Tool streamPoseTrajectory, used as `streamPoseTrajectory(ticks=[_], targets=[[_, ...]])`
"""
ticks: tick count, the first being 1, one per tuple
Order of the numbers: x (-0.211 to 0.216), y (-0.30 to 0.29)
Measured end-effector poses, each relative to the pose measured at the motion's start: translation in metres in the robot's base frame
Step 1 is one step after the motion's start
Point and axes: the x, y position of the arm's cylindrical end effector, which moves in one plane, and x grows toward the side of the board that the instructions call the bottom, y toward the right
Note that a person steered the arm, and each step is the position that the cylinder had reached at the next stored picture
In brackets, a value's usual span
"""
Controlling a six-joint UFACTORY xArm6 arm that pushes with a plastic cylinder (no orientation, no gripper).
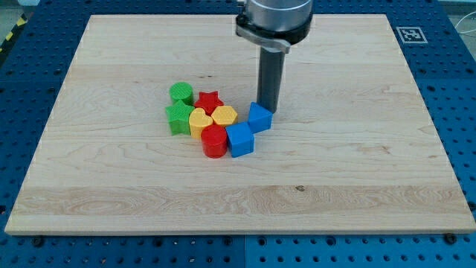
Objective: Push the group of blocks slightly right
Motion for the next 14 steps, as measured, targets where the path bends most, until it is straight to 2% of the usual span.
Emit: streamPoseTrajectory(ticks=[1,3,5,7,9,11,14], targets=[[0.002,-0.025],[-0.062,-0.042],[-0.081,-0.101],[-0.052,-0.16],[0.002,-0.193],[0.053,-0.19],[0.039,-0.168]])
